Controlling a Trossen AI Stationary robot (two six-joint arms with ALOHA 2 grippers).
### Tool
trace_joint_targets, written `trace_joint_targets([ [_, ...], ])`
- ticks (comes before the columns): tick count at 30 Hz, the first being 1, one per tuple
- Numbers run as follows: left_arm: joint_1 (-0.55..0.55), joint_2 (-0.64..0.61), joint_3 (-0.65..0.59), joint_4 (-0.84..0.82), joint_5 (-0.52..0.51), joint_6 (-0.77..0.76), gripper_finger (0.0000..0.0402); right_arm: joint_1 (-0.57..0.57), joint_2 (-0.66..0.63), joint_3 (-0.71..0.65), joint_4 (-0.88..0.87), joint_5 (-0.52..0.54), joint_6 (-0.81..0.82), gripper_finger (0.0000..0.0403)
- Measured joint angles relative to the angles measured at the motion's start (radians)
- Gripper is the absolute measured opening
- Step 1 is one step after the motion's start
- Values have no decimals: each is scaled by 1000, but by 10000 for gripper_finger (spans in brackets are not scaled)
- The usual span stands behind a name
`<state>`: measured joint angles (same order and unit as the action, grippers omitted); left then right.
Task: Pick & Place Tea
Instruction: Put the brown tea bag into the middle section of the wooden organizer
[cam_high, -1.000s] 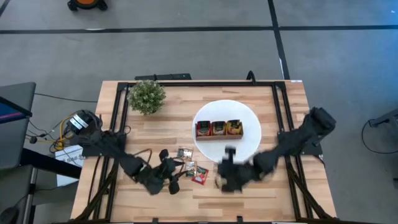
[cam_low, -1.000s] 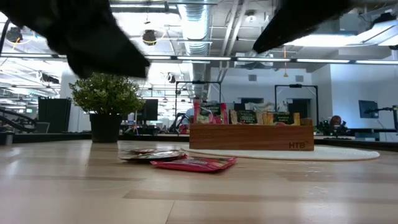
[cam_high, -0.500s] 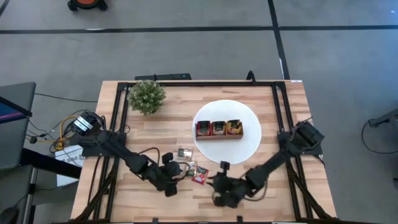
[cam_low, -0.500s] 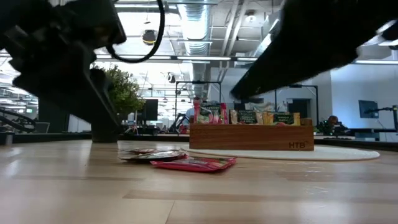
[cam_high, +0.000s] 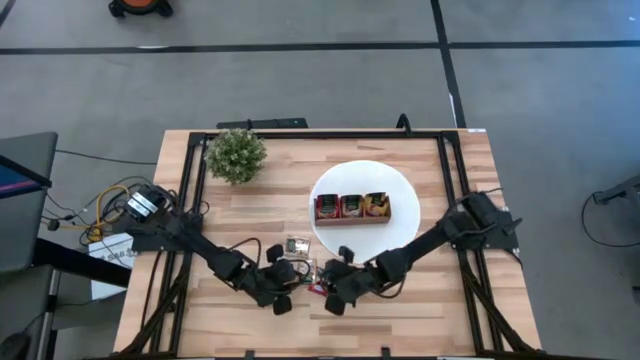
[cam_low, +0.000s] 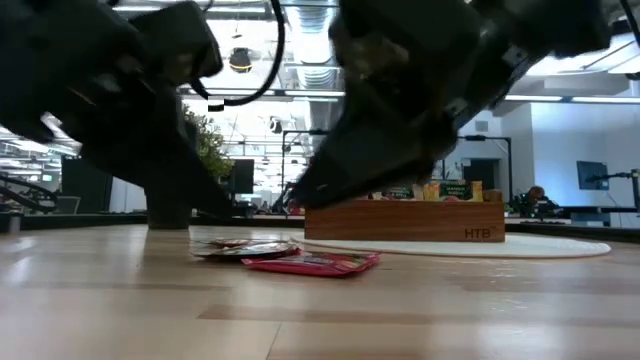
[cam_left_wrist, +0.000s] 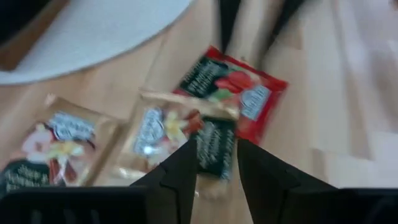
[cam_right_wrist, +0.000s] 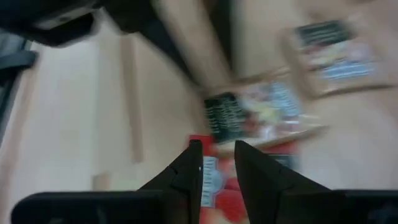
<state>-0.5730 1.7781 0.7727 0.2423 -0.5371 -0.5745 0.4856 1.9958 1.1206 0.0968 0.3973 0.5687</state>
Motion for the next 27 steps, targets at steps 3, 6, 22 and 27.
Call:
trace_joint_targets([
  [3,13,19,0,22,-63,6,100,-8,44,3,31,-40,3,77],
  [6,25,24,0,19,-52,-11,95,-12,69,3,8,-76,3,65],
  [22,58,42,0,28,-131,-105,87,79,-125,4,-320,127,102,9],
  [27,78,88,-1,21,-92,-127,87,77,-44,4,-131,52,27,23],
])
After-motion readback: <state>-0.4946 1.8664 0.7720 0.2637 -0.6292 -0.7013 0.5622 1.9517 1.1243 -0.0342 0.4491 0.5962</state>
